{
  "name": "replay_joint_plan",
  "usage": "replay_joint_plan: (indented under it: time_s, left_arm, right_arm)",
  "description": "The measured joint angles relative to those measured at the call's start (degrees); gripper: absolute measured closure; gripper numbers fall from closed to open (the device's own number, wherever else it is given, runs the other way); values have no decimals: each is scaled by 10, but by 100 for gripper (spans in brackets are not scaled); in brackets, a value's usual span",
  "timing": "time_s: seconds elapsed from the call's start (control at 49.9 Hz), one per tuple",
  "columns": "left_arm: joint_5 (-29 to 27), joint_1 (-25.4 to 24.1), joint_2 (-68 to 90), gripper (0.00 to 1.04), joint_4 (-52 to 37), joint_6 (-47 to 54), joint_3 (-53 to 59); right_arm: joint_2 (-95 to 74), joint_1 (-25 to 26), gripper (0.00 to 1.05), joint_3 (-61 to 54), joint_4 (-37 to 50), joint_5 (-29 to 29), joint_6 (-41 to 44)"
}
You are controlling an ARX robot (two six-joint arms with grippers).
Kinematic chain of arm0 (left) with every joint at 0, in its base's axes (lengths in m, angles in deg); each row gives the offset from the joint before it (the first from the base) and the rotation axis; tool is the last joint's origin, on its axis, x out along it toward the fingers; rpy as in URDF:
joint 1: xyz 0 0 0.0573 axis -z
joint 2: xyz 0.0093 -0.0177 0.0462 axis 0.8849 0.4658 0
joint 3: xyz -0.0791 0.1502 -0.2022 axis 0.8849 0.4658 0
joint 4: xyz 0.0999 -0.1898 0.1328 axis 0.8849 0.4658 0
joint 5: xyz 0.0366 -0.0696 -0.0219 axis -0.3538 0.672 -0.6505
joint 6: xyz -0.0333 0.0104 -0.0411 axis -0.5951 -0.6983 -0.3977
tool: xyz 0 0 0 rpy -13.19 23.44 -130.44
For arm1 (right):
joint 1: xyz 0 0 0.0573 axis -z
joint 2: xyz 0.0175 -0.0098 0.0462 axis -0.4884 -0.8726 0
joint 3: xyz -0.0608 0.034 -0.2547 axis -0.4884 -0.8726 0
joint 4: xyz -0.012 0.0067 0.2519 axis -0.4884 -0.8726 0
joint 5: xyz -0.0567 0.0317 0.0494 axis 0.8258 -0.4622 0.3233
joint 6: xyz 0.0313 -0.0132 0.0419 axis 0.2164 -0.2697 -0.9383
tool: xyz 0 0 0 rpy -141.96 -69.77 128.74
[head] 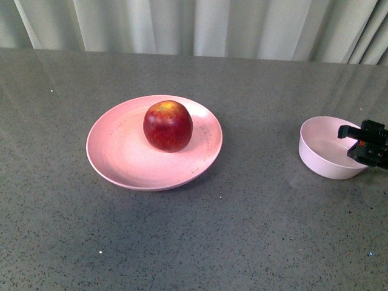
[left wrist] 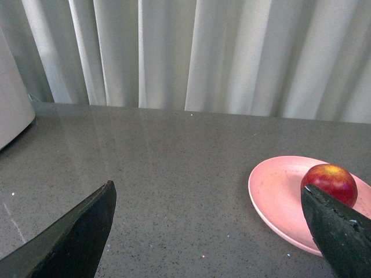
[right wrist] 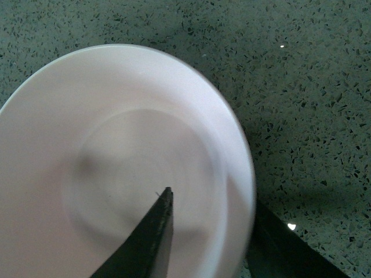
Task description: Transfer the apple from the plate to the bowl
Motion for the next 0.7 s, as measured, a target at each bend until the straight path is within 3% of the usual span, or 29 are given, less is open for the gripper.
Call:
replay_joint_plan:
  time_s: [0.2, 0.501, 0.701]
  left_arm:
    - [0, 0, 0, 9, 0, 0, 0]
    - [0, 0, 0, 9, 0, 0, 0]
    - [0, 0, 0, 9, 0, 0, 0]
  right_arm:
    - [9, -19, 103, 12, -12, -12, -20]
    - [-4, -82, 103, 41, -19, -3, -53]
    - [-37, -94, 103, 59, -23, 4, -70]
